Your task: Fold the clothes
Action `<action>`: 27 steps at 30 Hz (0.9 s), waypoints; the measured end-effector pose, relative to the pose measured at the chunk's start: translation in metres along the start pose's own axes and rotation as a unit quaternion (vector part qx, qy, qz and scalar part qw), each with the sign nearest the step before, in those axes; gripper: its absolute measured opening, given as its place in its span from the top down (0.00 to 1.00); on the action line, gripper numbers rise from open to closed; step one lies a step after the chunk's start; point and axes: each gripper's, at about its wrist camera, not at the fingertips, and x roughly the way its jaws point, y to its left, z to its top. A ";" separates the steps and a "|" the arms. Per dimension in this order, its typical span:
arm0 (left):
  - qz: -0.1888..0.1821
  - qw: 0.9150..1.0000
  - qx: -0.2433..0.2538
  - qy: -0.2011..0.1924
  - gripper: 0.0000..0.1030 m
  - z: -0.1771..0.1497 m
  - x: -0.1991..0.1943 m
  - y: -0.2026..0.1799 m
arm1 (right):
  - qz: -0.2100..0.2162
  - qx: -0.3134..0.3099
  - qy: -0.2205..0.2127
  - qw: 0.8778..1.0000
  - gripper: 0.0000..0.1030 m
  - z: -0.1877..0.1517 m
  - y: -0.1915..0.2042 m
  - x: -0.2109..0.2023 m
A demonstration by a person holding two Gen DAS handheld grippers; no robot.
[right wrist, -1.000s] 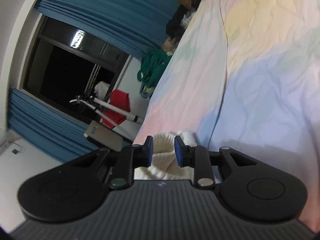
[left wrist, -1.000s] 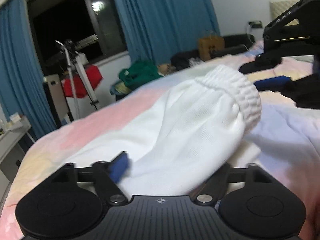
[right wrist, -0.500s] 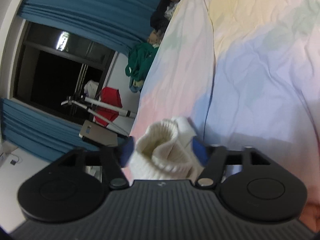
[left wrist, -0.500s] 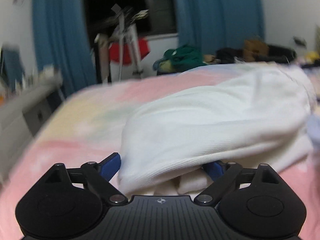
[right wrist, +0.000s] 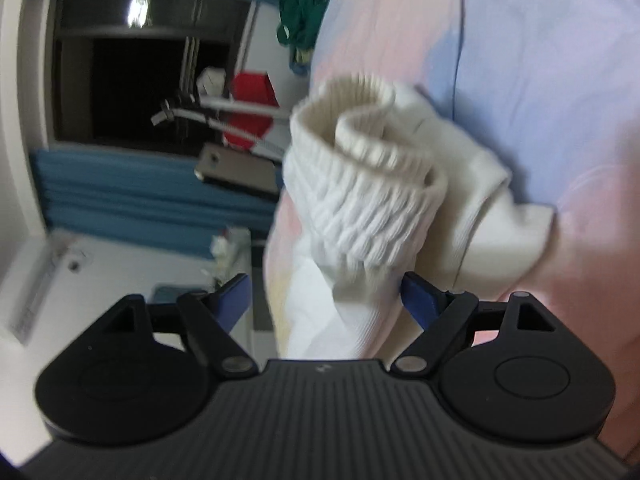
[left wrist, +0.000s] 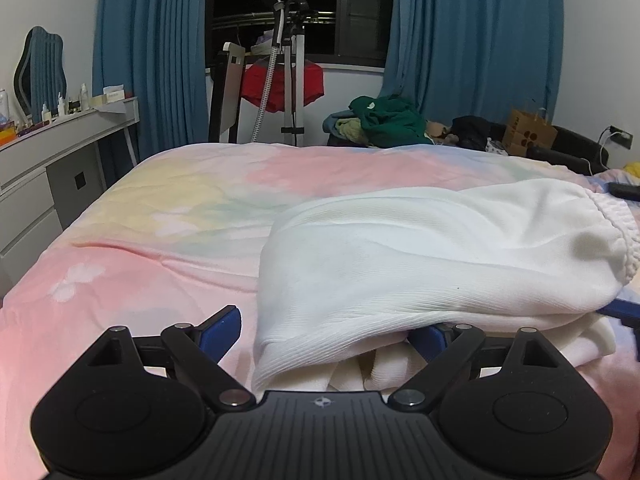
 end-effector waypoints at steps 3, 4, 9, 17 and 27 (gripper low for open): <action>0.002 1.000 -0.006 -0.001 0.12 -0.003 -0.001 0.001 | -0.013 0.000 0.014 1.000 0.20 -0.002 -0.003 0.024; 0.002 1.000 -0.009 -0.001 0.11 -0.003 0.001 0.002 | -0.017 -0.006 0.009 1.000 0.26 -0.001 -0.002 0.028; 0.001 1.000 -0.013 0.003 0.10 -0.006 0.005 0.005 | -0.029 -0.084 -0.047 0.995 0.68 -0.001 0.018 0.027; 0.000 1.000 -0.027 0.012 0.06 -0.012 0.004 0.011 | -0.091 -0.161 -0.104 0.977 0.81 -0.004 0.028 0.010; 0.003 0.991 -0.121 0.056 0.03 -0.016 0.014 0.046 | -0.179 -0.280 -0.043 0.942 0.78 -0.010 0.064 0.022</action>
